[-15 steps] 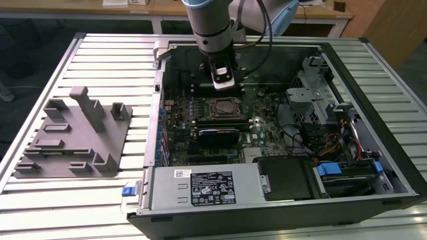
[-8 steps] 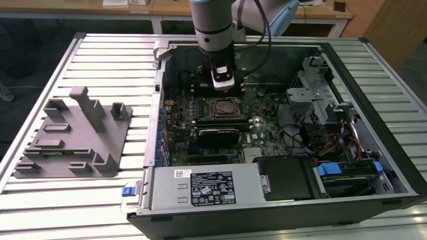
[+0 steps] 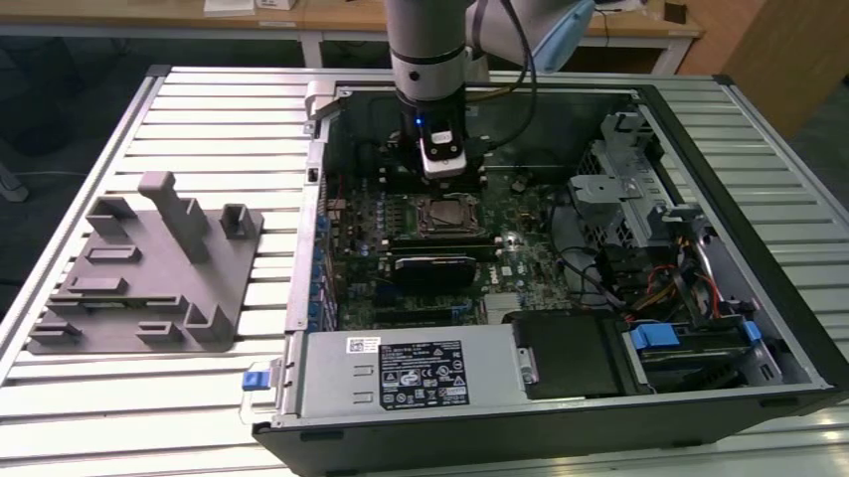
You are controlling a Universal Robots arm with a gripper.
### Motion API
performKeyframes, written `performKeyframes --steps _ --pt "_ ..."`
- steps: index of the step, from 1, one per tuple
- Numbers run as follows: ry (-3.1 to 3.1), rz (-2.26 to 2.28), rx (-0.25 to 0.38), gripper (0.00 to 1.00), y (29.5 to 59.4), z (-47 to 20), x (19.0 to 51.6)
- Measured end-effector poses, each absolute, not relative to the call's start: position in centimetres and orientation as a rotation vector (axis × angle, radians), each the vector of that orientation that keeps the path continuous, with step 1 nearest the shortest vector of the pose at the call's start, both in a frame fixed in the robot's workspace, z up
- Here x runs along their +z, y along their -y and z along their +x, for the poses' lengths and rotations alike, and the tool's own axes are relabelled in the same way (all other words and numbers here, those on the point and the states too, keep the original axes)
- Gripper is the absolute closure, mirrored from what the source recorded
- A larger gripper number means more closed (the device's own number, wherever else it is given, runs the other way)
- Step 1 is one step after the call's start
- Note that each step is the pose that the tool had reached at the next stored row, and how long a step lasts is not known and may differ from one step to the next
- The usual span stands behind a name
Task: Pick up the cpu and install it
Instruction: 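Install the first cpu locking lever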
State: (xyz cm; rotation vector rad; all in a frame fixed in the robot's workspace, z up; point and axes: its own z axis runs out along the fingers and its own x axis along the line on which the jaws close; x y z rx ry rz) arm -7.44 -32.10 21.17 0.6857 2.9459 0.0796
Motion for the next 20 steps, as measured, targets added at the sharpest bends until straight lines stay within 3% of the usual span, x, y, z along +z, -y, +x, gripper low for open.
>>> performKeyframes --steps 13,20 --pt "-2.972 0.597 0.068 0.89 32.1 -6.88 21.13" --pt "-2.982 0.557 0.027 0.89 32.21 -6.61 21.12"
